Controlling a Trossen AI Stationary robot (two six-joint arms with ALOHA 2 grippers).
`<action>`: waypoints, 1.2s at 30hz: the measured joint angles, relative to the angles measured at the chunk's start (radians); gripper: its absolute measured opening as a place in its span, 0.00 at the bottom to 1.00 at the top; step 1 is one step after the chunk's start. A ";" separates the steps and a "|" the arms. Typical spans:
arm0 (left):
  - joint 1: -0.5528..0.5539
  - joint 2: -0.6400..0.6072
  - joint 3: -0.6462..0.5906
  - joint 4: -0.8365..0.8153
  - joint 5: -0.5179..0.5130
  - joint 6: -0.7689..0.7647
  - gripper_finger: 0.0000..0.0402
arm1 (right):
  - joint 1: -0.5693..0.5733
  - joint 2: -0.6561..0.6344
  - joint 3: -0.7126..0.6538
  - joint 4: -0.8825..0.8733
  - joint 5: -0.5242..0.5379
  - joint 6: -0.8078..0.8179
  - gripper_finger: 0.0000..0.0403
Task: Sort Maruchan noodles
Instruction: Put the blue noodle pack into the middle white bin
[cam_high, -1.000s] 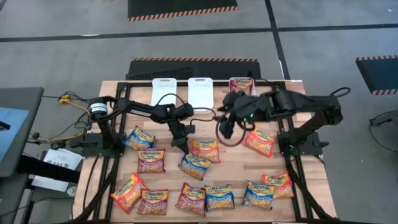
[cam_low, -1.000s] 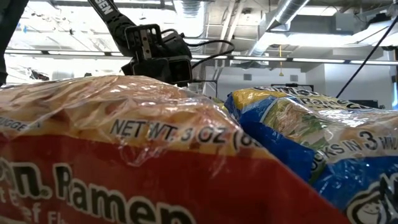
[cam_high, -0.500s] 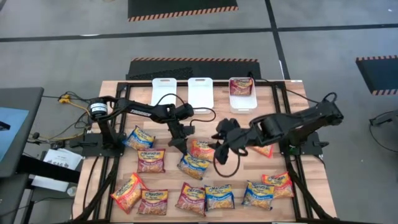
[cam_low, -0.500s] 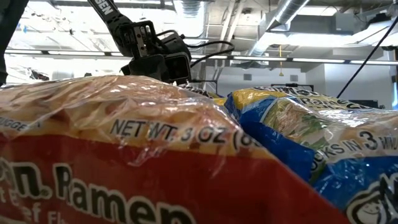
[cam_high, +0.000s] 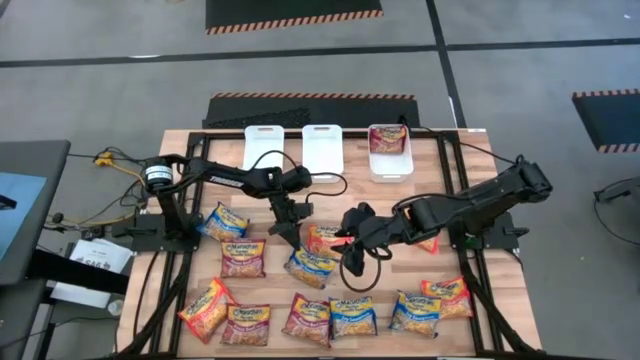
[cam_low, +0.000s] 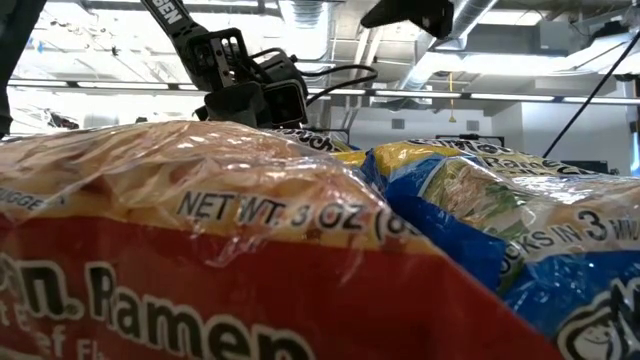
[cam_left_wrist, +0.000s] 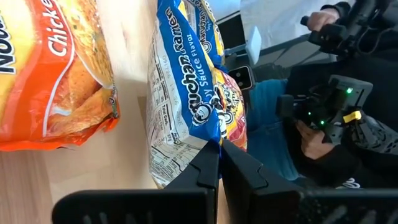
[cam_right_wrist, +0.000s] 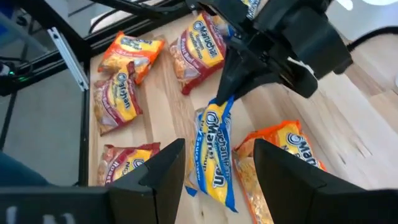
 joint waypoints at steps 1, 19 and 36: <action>-0.001 0.000 0.000 0.000 0.000 0.000 0.00 | -0.008 0.016 -0.001 0.018 -0.002 -0.005 0.53; -0.005 0.001 0.002 0.029 -0.005 -0.035 0.00 | -0.084 0.252 -0.007 0.099 -0.248 -0.083 0.53; -0.006 0.001 0.003 0.083 -0.004 -0.072 0.00 | -0.097 0.347 -0.008 0.140 -0.365 -0.036 0.53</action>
